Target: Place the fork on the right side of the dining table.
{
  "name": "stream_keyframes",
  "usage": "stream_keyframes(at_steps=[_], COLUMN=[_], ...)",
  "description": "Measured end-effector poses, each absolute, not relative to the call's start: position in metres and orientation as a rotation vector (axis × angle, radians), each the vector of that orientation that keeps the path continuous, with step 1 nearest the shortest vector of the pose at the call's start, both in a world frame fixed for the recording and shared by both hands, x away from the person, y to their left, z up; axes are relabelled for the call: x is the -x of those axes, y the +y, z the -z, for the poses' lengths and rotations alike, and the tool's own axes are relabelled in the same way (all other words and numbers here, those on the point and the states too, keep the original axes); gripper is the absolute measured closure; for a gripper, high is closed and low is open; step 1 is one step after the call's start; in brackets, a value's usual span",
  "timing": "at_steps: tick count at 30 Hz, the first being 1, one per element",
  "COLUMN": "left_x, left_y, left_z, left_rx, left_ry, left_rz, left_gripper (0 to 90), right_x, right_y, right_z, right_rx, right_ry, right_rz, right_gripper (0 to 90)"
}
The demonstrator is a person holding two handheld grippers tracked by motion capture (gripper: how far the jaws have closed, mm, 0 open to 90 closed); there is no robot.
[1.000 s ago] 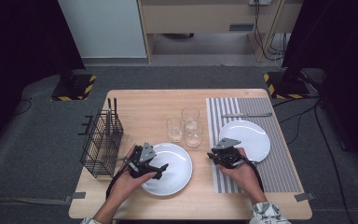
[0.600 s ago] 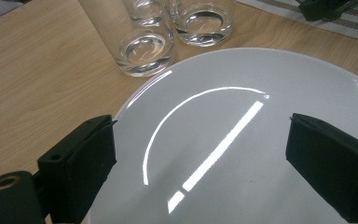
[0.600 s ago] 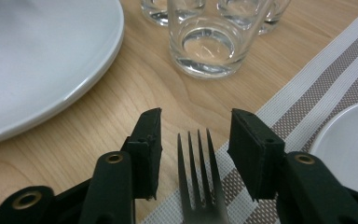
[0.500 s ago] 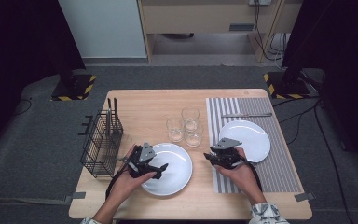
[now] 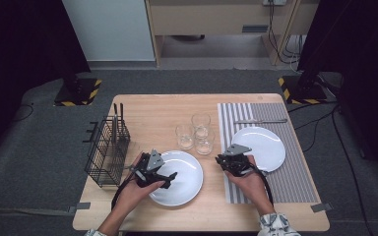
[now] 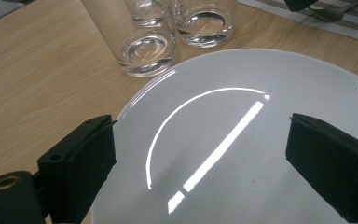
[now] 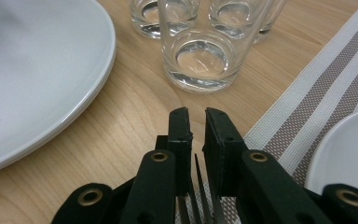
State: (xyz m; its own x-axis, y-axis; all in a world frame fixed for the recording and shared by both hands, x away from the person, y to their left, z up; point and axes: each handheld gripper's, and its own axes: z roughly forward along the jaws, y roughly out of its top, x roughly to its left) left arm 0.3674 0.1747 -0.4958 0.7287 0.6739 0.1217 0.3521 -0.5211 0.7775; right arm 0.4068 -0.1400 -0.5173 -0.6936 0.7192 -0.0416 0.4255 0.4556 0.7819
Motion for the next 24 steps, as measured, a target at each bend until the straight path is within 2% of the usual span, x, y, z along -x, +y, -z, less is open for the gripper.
stream_keyframes(at_steps=[5,6,20,24], left_x=[-0.366,-0.366,-0.37,-0.369], left_y=[0.175,0.175,0.18,0.178], left_z=[0.495,0.495,0.497,0.498], left_rx=[-2.16,-2.16,-2.149,-2.158], left_ry=[0.767,0.766,0.772,0.753], left_rz=[-0.536,-0.536,-0.53,-0.523], left_gripper=[7.5,7.5,5.9,5.1], right_x=[-0.402,-0.401,-0.372,-0.366], right_y=[-0.145,-0.146,-0.176,-0.189], right_z=[0.517,0.516,0.505,0.504], right_rx=[-0.951,-0.949,-1.003,-1.057], right_ry=[2.366,2.371,2.178,2.1], right_rz=[-1.107,-1.109,-1.074,-1.061], right_gripper=[80.4,78.0,27.7,19.9])
